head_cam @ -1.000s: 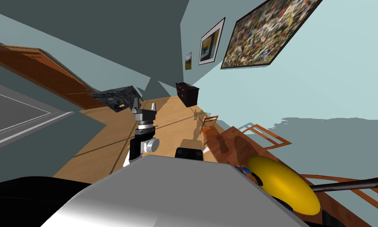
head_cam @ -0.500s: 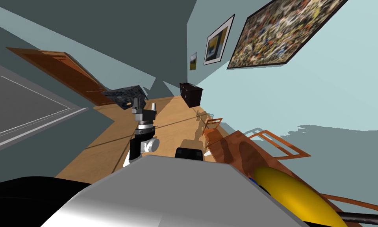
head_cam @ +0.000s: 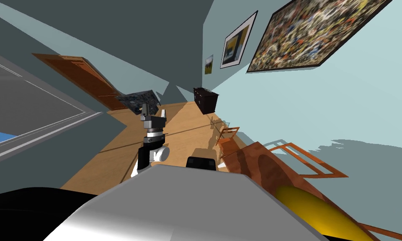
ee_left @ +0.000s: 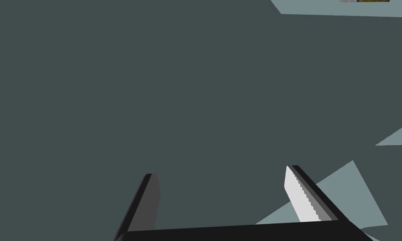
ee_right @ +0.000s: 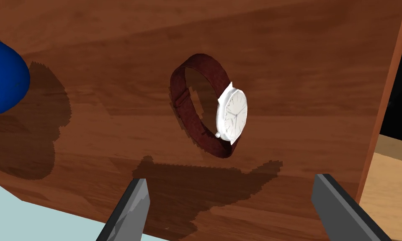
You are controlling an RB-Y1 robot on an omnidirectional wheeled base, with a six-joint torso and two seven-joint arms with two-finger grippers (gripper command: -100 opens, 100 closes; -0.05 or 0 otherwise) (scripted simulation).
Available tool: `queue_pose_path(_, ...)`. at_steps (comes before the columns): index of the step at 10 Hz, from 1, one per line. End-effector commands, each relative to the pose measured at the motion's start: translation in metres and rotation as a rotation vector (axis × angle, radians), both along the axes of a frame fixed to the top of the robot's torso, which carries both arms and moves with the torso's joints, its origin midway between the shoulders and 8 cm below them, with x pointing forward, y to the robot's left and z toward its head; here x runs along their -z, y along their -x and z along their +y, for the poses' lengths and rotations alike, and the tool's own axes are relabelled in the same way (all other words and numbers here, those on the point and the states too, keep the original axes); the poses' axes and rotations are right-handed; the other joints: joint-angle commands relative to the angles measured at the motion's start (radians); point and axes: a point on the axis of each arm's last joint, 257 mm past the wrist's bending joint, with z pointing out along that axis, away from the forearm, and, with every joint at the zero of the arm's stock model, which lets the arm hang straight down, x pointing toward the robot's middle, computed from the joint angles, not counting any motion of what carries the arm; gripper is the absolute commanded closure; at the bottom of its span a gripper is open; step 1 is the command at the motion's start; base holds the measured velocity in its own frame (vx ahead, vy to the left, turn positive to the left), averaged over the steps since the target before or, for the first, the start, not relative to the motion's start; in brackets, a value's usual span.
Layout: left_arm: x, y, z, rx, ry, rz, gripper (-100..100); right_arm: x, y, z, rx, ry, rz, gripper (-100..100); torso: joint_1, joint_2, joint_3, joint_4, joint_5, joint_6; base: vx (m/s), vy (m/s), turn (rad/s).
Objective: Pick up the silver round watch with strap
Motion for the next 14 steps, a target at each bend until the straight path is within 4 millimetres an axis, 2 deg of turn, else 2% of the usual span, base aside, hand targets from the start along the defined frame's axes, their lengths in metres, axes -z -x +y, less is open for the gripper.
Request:
queue_pose_path(1, 0.000, 0.000, 0.000, 0.000, 0.000, 0.000, 0, 0.005, 0.016, 0.002, -0.010, 0.001, 0.042, -100, 0.000, 0.000, 0.000, 0.000, 0.000, 0.000, 0.041, -0.007, 0.099)
queue_pose_path(3, 0.000, 0.000, 0.000, 0.000, 0.000, 0.000, 0, 0.008, 0.031, 0.003, -0.021, 0.000, 0.078, -100, 0.000, -0.001, -0.001, 0.000, 0.000, 0.000, 0.037, -0.006, 0.059)
queue_pose_path(4, 0.000, 0.000, 0.000, 0.000, 0.000, 0.000, 0, 0.007, 0.025, 0.001, -0.015, 0.000, 0.066, -100, 0.000, -0.001, 0.000, 0.000, 0.000, 0.000, 0.013, -0.005, 0.010)
queue_pose_path(5, 0.000, 0.000, 0.000, 0.000, 0.000, 0.000, 0, 0.007, 0.026, 0.001, -0.018, 0.001, 0.068, 0, 0.000, 0.000, 0.000, 0.000, 0.000, 0.000, 0.000, 0.000, 0.000)
queue_pose_path(6, 0.000, 0.000, 0.000, 0.000, 0.000, 0.000, 0, 0.009, 0.024, -0.002, 0.026, 0.007, 0.066, -100, 0.000, 0.001, 0.001, 0.000, 0.000, 0.000, -0.082, -0.029, 0.312)
queue_pose_path(9, 0.000, 0.000, 0.000, 0.000, 0.000, 0.000, 0, 0.011, 0.020, -0.001, 0.078, 0.003, 0.056, -100, -0.002, 0.010, 0.005, 0.002, 0.000, -0.001, -0.116, -0.035, 0.258)
queue_pose_path(14, 0.000, 0.000, 0.000, 0.000, 0.000, 0.000, 0, 0.017, 0.018, -0.002, 0.207, 0.009, 0.056, -100, -0.002, 0.008, 0.005, 0.002, -0.001, 0.001, -0.122, -0.022, 0.273)
